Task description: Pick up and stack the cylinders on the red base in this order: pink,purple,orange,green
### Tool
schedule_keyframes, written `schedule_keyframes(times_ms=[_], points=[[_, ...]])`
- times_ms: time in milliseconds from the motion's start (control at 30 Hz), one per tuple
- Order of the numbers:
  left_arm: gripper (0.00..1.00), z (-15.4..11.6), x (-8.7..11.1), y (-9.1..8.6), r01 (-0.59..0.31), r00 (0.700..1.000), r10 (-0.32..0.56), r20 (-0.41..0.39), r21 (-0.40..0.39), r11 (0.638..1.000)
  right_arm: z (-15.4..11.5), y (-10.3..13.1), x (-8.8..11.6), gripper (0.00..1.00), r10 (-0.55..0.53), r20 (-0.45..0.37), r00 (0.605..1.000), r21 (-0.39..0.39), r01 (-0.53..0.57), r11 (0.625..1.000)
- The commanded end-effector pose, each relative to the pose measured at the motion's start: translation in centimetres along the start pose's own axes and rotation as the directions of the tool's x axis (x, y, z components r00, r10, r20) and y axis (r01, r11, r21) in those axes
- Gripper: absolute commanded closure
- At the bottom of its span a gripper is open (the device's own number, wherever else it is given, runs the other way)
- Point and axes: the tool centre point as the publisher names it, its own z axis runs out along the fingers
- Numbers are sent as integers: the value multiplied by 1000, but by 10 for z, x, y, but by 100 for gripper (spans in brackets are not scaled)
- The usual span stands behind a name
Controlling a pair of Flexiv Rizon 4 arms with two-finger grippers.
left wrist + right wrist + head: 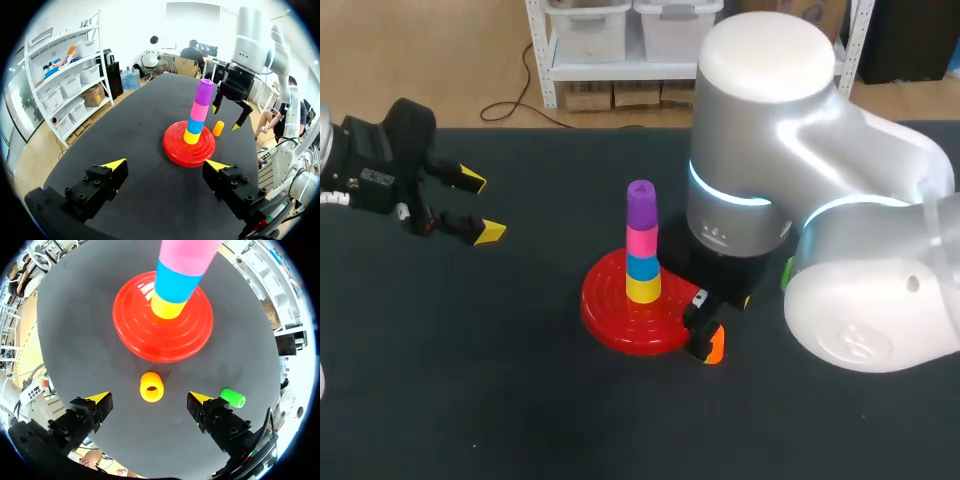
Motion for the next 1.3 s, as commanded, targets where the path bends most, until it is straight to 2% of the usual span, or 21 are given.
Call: schedule_keyframes(times_ms=[33, 233, 267, 300, 367, 400, 467, 1300], points=[[0, 1, -1, 1, 1, 1000, -1, -6, 1, 1000, 4, 1, 3, 0, 5, 2, 1000, 3, -5, 1000], [0, 1, -1, 1, 1, 1000, -1, -6, 1, 1000, 5, 0, 2, 2, 8, -1, 1000, 3, -8, 1000], [0, 1, -1, 1, 1, 1000, -1, -6, 1, 1000, 6, 0, 1, 20, 8, -1, 1000, 3, -8, 1000], [0, 1, -1, 1, 1, 1000, -1, -6, 1, 1000, 6, 0, 1, 30, 7, -1, 1000, 3, -7, 1000], [0, 1, -1, 1, 1, 1000, -1, -6, 1, 1000, 7, 1, 0, 38, 6, -2, 1000, 3, -6, 1000], [0, 1, -1, 1, 1, 1000, -1, -6, 1, 1000, 7, 1, 0, 47, 6, -1, 1000, 3, -6, 1000], [0, 1, -1, 1, 1, 1000, -1, -6, 1, 1000, 8, 1, -1, 53, 7, 3, 1000, -2, -7, 1000], [0, 1, -1, 1, 1, 1000, -1, -6, 1, 1000, 12, -3, 0, 57, 27, 12, 1000, -9, -27, 1000]])
